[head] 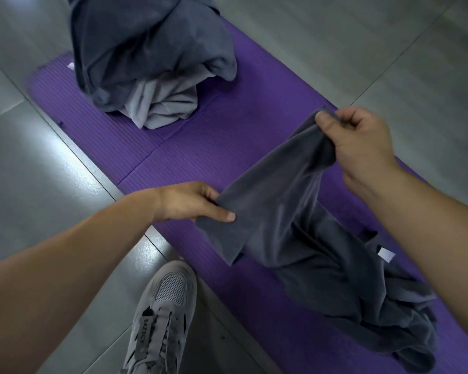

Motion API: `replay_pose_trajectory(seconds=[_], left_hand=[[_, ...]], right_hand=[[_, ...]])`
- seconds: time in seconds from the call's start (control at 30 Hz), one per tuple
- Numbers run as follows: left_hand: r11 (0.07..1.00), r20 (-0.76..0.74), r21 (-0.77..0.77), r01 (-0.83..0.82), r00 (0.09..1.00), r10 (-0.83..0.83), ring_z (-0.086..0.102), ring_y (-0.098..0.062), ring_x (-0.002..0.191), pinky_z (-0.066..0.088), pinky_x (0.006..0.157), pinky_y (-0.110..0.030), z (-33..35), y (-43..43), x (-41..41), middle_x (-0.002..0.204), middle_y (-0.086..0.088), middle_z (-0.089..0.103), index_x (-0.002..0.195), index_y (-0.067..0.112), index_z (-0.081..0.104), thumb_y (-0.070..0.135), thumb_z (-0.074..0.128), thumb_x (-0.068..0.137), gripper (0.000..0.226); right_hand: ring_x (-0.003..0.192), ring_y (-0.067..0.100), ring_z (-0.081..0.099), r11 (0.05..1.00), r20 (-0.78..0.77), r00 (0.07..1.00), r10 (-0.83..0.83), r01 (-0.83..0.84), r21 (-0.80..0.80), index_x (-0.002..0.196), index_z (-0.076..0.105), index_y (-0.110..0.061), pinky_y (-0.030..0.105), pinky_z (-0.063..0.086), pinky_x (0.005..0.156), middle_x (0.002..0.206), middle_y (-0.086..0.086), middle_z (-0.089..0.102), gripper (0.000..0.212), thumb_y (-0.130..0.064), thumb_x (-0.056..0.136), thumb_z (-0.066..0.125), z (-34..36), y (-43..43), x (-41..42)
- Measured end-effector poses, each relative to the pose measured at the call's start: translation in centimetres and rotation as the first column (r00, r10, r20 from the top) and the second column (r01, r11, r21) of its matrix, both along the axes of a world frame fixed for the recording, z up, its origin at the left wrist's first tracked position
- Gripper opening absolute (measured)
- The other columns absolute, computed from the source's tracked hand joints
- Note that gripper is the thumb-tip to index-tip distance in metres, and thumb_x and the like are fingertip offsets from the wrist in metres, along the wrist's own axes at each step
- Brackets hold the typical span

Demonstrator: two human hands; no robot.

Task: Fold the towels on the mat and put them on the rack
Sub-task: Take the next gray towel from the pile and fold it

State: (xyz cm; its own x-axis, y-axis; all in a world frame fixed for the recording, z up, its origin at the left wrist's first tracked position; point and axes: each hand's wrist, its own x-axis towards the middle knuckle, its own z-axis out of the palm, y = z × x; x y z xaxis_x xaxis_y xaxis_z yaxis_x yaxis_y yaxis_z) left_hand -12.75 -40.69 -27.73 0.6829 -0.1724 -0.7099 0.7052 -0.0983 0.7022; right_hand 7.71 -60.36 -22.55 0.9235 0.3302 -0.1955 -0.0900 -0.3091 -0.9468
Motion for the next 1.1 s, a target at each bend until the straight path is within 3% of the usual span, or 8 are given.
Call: replay_pose_trajectory(seconds=[0.1,0.23,0.37,0.47,0.57,0.77,0.97,1.1], left_hand=[[0.999,-0.031,-0.035,0.016,0.999,-0.017,0.072,-0.015,0.101,0.054,0.085,-0.021,-1.1,1.0,-0.9,0.105,-0.003,0.078,0.104,0.013,0.077,0.023,0.075,0.087,0.020],[0.833,-0.072,-0.346,-0.431,0.898,0.434,0.070,-0.025,0.102,0.058,0.090,-0.031,-3.5,2.1,-2.3,0.109,-0.015,0.072,0.107,-0.003,0.069,0.020,0.083,0.079,0.038],[0.702,-0.095,-0.246,-0.669,0.737,0.669,0.066,-0.026,0.090,0.059,0.077,-0.036,-4.6,2.9,-2.2,0.098,-0.013,0.069,0.094,0.011,0.064,0.023,0.079,0.081,0.022],[0.785,-0.089,0.077,-0.615,0.780,0.620,0.069,-0.026,0.093,0.059,0.081,-0.038,-5.4,3.1,-2.6,0.108,-0.017,0.072,0.109,0.005,0.067,0.021,0.086,0.076,0.041],[0.841,-0.112,0.326,-0.432,0.865,0.488,0.067,-0.021,0.085,0.059,0.070,-0.031,-6.0,2.7,-2.8,0.101,-0.013,0.070,0.100,0.007,0.068,0.019,0.089,0.075,0.034],[0.922,-0.230,0.277,-0.270,0.913,0.337,0.072,-0.021,0.088,0.060,0.081,-0.034,-5.4,2.5,-3.1,0.101,-0.009,0.074,0.108,0.010,0.069,0.016,0.081,0.084,0.028],[0.478,-0.240,-0.046,-0.877,0.475,0.847,0.074,-0.026,0.096,0.064,0.075,-0.039,-7.2,3.7,-3.1,0.108,-0.014,0.074,0.097,0.011,0.064,0.007,0.069,0.092,0.008],[0.228,0.057,0.099,-0.969,0.234,0.970,0.068,-0.016,0.074,0.058,0.069,-0.034,-8.2,5.0,-3.1,0.092,-0.007,0.070,0.095,0.017,0.062,0.010,0.067,0.095,0.009]], right_hand=[[0.065,0.006,0.054,0.990,-0.026,0.994,-0.105,0.107,0.088,0.070,0.062,-0.025,0.025,0.049,0.065,0.066,-0.011,0.057,0.023,-0.035,0.081,0.079,0.0,1.6,2.5],[0.055,-0.001,0.054,0.984,-0.007,0.986,-0.166,0.166,0.060,0.071,0.060,-0.024,0.019,0.048,0.060,0.063,-0.012,0.058,0.024,-0.029,0.090,0.074,-0.9,3.3,5.6],[0.063,-0.004,0.057,0.991,0.018,0.995,-0.096,0.097,-0.097,0.076,0.064,-0.024,0.016,0.048,0.067,0.073,-0.012,0.063,0.018,-0.024,0.093,0.071,-4.4,4.1,7.0],[0.077,0.004,0.062,0.974,0.060,0.995,-0.074,0.085,-0.212,0.086,0.067,-0.024,0.016,0.050,0.074,0.082,-0.011,0.066,0.007,-0.026,0.092,0.072,-7.3,4.6,6.8],[0.070,0.001,0.058,0.946,0.082,0.996,-0.042,0.067,-0.319,0.100,0.070,-0.020,0.007,0.047,0.053,0.089,-0.006,0.067,0.011,-0.028,0.093,0.071,-9.8,5.1,6.5],[0.097,0.016,0.058,0.825,-0.012,0.997,0.082,-0.075,-0.560,0.119,0.066,-0.015,0.024,0.040,0.080,0.108,-0.001,0.063,0.044,-0.048,0.090,0.070,-13.7,3.8,7.5],[0.076,0.009,0.057,0.908,0.120,0.991,0.050,0.005,-0.418,0.096,0.066,-0.020,0.019,0.045,0.070,0.085,-0.004,0.061,0.012,-0.032,0.092,0.069,-14.6,4.7,9.2],[0.078,0.008,0.058,0.914,0.212,0.971,0.112,-0.017,-0.406,0.101,0.072,-0.015,0.008,0.043,0.067,0.088,-0.003,0.066,0.017,-0.029,0.092,0.068,-14.0,7.0,11.2]])
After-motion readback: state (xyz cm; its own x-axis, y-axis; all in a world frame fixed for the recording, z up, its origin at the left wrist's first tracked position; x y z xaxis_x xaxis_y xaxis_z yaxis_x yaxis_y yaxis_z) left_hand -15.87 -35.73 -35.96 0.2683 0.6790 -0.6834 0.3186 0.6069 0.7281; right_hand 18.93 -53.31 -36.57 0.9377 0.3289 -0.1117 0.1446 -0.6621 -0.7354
